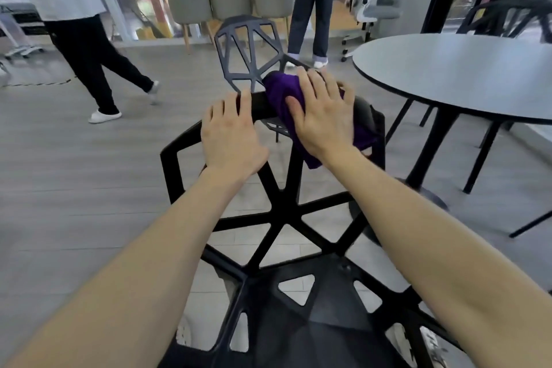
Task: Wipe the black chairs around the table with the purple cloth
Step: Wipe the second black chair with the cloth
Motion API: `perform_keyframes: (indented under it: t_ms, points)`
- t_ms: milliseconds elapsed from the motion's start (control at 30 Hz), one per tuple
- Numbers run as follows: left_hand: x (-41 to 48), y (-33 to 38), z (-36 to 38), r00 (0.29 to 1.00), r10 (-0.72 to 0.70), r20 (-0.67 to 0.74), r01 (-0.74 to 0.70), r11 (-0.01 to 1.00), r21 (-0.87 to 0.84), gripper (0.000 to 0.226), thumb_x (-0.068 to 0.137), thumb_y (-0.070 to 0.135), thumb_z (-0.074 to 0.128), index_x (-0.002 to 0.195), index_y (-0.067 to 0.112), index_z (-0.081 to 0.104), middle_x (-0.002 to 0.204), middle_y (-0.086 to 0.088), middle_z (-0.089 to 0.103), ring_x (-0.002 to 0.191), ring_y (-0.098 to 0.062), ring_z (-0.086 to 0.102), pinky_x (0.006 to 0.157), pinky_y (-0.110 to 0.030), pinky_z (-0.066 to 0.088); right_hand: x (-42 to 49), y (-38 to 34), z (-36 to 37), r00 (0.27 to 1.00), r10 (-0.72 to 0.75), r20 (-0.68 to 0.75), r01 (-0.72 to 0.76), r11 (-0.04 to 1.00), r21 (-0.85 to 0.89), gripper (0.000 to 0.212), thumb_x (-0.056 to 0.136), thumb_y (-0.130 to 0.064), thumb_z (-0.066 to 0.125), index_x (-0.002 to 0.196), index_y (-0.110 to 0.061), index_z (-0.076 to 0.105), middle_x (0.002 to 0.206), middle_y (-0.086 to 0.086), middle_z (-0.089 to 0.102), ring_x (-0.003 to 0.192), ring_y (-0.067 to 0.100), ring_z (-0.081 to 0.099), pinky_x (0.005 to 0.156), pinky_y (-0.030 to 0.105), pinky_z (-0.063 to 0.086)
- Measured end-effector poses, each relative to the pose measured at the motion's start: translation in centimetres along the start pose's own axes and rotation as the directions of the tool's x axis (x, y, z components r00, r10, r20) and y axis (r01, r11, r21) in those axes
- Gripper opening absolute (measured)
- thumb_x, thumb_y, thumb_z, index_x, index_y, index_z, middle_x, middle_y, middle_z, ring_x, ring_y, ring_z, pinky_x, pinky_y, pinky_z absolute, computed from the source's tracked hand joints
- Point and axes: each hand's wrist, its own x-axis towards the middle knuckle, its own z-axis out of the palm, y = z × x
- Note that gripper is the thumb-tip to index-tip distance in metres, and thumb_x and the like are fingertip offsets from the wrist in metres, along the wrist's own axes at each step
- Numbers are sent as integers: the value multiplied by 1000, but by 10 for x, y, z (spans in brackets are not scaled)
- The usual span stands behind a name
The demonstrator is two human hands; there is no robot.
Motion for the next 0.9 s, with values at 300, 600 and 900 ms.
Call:
perform_keyframes:
  t_ms: [300,600,900]
  points:
    - [-2,4,1,998,52,-33,-50,998,43,107,69,45,73,162,17,28,149,-18,44,133,-41,46,123,-51,32,-133,-40,44,994,-37,101,12,971,238,70,109,-31,53,172,-19,22,176,8,24,156,37,33,133,56,13]
    - [-1,-3,15,993,77,-92,-74,997,36,101,75,35,75,163,16,29,154,-19,41,141,-41,42,127,-51,26,-110,-50,42,998,65,1,-62,961,268,66,113,-27,49,171,-14,21,180,9,9,166,29,11,133,53,16]
    - [-61,7,28,989,115,-92,-122,990,-72,100,82,17,62,169,5,15,176,-24,7,166,-38,0,133,-54,9,-167,-54,28,942,251,223,-336,739,584,84,107,-33,64,171,-39,12,180,-9,-5,156,28,37,104,38,55]
